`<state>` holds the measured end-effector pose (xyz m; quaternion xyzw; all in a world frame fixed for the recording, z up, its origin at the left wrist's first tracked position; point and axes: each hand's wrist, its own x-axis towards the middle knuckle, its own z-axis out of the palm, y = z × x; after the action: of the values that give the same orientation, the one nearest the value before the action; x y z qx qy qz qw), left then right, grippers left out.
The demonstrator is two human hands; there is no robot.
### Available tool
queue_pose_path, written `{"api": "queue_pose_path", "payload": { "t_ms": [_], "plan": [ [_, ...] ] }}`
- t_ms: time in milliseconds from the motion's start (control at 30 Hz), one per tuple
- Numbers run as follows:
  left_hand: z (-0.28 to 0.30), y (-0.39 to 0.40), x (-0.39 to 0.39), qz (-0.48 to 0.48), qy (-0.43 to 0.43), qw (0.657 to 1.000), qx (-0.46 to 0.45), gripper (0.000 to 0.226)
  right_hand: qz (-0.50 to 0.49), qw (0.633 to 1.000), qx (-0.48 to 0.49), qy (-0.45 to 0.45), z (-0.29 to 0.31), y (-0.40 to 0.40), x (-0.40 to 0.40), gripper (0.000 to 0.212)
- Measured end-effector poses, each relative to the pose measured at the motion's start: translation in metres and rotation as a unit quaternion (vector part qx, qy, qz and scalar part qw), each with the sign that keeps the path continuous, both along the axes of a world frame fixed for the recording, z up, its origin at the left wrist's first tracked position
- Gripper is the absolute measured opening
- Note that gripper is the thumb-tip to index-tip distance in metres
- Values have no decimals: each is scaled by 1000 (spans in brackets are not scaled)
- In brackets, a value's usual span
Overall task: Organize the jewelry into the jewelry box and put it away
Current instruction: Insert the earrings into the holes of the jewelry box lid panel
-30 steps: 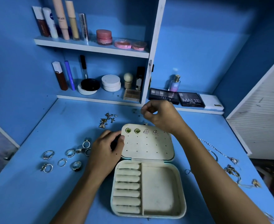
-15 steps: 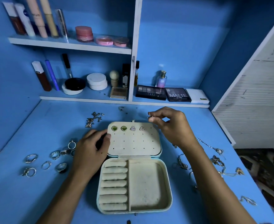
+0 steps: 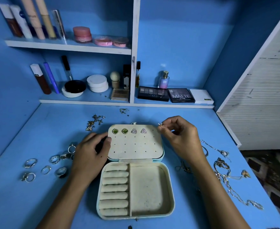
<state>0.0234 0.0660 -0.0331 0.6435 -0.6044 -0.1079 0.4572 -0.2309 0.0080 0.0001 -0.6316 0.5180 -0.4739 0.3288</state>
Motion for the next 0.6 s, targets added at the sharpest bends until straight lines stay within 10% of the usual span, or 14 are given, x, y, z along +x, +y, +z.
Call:
{"api": "queue_pose_path", "payload": {
  "t_ms": [600],
  "plan": [
    [0,0,1,1,-5,1000,-2,29,9,997,-53,48,-14,5,9,7]
  ]
}}
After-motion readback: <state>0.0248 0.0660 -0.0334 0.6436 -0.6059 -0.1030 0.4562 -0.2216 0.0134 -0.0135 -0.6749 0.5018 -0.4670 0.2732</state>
